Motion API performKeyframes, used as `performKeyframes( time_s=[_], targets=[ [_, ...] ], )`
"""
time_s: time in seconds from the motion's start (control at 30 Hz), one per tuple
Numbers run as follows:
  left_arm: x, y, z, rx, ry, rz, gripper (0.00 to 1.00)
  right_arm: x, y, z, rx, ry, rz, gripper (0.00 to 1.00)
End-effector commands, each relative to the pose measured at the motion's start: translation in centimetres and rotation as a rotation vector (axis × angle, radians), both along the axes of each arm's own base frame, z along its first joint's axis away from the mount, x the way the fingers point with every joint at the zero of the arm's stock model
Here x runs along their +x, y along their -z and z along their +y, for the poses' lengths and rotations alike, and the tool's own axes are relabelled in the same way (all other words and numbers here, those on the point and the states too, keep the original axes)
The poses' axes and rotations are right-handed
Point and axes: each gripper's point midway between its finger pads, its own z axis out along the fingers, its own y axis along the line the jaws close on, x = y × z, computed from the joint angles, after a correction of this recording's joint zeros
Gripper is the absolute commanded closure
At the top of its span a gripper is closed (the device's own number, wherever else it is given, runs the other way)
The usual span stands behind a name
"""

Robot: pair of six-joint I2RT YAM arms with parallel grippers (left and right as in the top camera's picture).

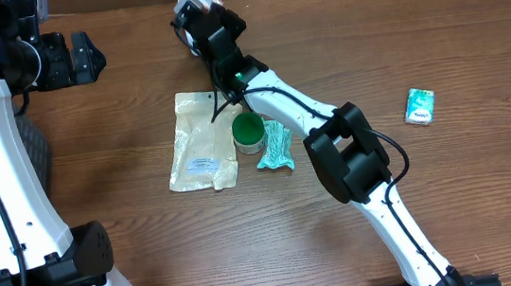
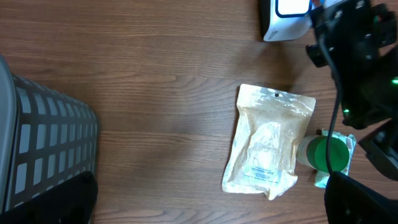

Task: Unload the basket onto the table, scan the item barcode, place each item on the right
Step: 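Hold the orange box up to the scanner window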

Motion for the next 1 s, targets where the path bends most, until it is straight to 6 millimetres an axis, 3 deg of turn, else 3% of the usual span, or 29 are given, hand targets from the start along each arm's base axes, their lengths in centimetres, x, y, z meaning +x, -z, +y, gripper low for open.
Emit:
performKeyframes(
  time_s=[0.0,0.6,0.73,0.83,0.97],
  targets=[
    [0.0,0.1,0.3,0.009,0.006,0.005,0.01,0.2,0.0,0.7,-0.032,-0.051,-0.006,0.96],
    [0.0,0.1,0.3,0.010,0.005,0.005,0.01,0.4,-1.1,0.8,-0.007,-0.048,-0.044,0.96],
    [0.0,0.1,0.3,0.009,0.006,0.005,0.00,0.1,-5.1,0.8,0.125,-0.026,-0.086,0.96],
    [0.0,0.1,0.3,0.009,0.005,0.005,0.00,-0.7,-10.0,0.9,0.294,-0.031,-0.100,0.96],
    [0.0,0.1,0.3,0.009,0.005,0.005,0.00,-3.6,-16.5,1.9,0.486,-0.158,-0.024,0.96]
  ],
)
